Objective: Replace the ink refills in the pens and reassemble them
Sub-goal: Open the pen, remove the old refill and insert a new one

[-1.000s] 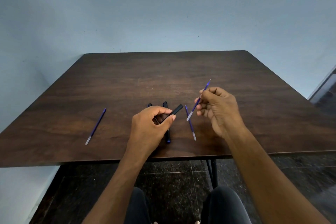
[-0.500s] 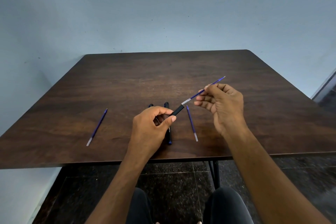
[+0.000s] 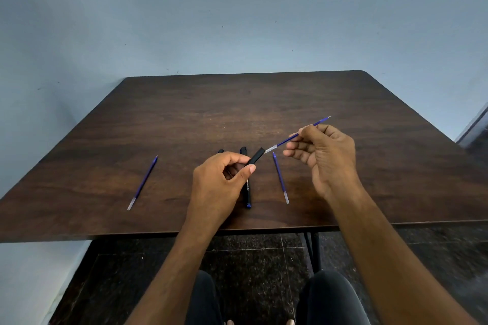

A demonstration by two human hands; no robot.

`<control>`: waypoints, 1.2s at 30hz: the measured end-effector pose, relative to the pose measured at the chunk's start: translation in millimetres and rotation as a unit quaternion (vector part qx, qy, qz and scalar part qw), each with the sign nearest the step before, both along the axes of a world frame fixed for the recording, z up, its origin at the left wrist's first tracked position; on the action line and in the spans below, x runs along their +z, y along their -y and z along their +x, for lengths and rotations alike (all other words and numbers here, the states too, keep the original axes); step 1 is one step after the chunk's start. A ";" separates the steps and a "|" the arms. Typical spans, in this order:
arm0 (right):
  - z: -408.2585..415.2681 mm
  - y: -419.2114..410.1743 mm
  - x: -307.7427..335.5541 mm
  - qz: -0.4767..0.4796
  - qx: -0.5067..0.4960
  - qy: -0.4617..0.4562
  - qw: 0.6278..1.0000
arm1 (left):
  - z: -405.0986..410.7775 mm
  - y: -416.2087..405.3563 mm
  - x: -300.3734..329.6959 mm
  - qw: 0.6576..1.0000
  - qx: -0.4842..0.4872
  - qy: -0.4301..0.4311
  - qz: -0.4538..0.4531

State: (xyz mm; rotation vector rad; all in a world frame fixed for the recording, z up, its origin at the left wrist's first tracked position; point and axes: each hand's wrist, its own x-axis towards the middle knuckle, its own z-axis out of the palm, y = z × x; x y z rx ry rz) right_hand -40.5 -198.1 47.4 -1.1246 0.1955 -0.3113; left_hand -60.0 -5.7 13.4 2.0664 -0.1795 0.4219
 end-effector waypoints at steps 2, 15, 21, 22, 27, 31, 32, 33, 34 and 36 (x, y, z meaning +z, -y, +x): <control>-0.8 -0.9 -0.4 0.005 -0.002 0.001 1.000 | 0.6 0.0 0.0 1.000 -0.001 -0.006 0.001; 0.3 -2.1 2.0 0.014 0.009 0.002 1.000 | 1.5 0.3 0.9 1.000 -0.008 -0.013 0.006; -2.1 -9.5 -4.3 -0.041 0.068 -0.010 0.997 | 2.4 0.0 -0.7 1.000 -0.010 -0.010 0.010; -2.5 -11.0 -5.2 -0.050 0.080 -0.011 0.995 | 2.7 0.1 -1.1 1.000 -0.011 -0.007 0.007; -2.8 -14.0 -11.0 -0.137 0.135 -0.035 0.981 | 4.3 -1.2 -2.4 1.000 -0.009 0.001 0.003; -6.1 -12.6 -9.0 -0.129 0.144 -0.034 0.981 | 3.2 -1.6 -2.6 1.000 -0.005 0.019 0.000; -6.6 -11.3 -7.7 -0.110 0.126 -0.027 0.986 | 3.1 -1.5 -2.6 1.000 -0.006 0.019 0.000; -7.1 -9.7 -6.6 -0.091 0.109 -0.019 0.990 | 2.9 -1.5 -2.7 1.000 -0.007 0.017 0.001; -7.4 -8.4 -6.1 -0.082 0.095 -0.012 0.992 | 2.8 -1.4 -2.9 1.000 -0.008 0.014 0.003; -8.1 -8.5 -5.9 -0.089 0.084 -0.006 0.992 | 2.6 -1.6 -3.3 1.000 -0.007 0.014 0.009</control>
